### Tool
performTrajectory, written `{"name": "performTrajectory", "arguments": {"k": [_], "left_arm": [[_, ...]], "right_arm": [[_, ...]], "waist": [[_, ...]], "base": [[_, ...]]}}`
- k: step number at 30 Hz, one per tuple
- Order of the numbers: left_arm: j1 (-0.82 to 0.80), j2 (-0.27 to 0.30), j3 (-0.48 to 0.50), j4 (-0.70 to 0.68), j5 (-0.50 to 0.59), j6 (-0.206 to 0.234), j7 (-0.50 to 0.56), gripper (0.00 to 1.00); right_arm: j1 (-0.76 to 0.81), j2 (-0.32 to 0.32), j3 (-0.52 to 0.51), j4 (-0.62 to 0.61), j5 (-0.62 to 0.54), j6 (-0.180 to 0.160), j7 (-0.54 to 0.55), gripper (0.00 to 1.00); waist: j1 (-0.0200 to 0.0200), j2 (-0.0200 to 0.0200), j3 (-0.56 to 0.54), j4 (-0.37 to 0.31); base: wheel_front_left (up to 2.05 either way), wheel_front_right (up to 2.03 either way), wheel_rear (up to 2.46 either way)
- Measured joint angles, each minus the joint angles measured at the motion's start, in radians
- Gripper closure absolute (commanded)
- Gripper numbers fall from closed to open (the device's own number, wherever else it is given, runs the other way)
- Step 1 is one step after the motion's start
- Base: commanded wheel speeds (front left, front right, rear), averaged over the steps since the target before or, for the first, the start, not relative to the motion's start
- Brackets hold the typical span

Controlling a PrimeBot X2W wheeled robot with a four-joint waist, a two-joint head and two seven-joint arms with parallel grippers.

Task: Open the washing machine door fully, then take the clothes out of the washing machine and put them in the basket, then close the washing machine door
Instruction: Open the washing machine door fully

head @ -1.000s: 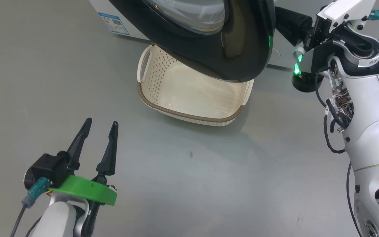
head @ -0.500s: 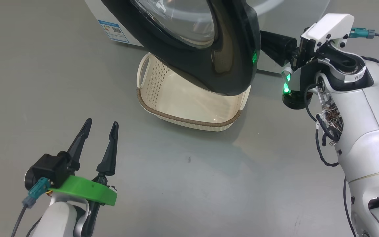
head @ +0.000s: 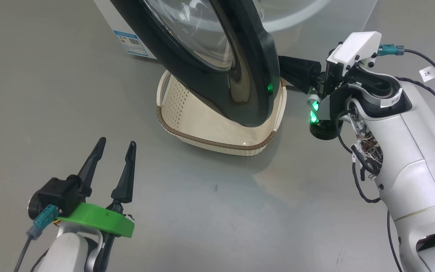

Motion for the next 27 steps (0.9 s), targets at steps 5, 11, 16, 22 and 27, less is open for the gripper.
{"name": "performTrajectory", "arguments": {"k": [5,11,16,22,27], "left_arm": [[0.001,0.0,-0.001,0.0,0.005,0.0,0.0,0.0],[0.005,0.0,-0.001,0.0,0.007,0.0,0.0,0.0],[0.009,0.0,-0.001,0.0,0.007,0.0,0.0,0.0],[0.012,-0.001,-0.003,0.0,0.008,0.0,0.0,0.0],[0.021,-0.001,-0.003,0.001,0.008,0.0,0.0,0.0]], "right_arm": [[0.009,-0.001,0.039,-0.019,0.015,0.0,0.001,1.0],[0.015,-0.002,0.099,-0.046,0.041,0.0,0.01,1.0],[0.03,0.0,0.144,-0.074,0.067,0.0,0.01,1.0],[0.043,-0.001,0.194,-0.096,0.099,0.0,0.01,1.0],[0.055,-0.001,0.244,-0.111,0.12,0.0,0.01,1.0]], "waist": [[0.0,0.0,-0.006,-0.001],[0.0,0.0,-0.01,0.002],[0.0,0.0,-0.015,0.006],[0.0,0.0,-0.02,0.012],[0.0,0.0,-0.023,0.018]], "base": [[0.0,0.0,0.0],[0.0,0.0,0.0],[0.0,0.0,0.0],[0.0,0.0,0.0],[0.0,0.0,0.0]]}}
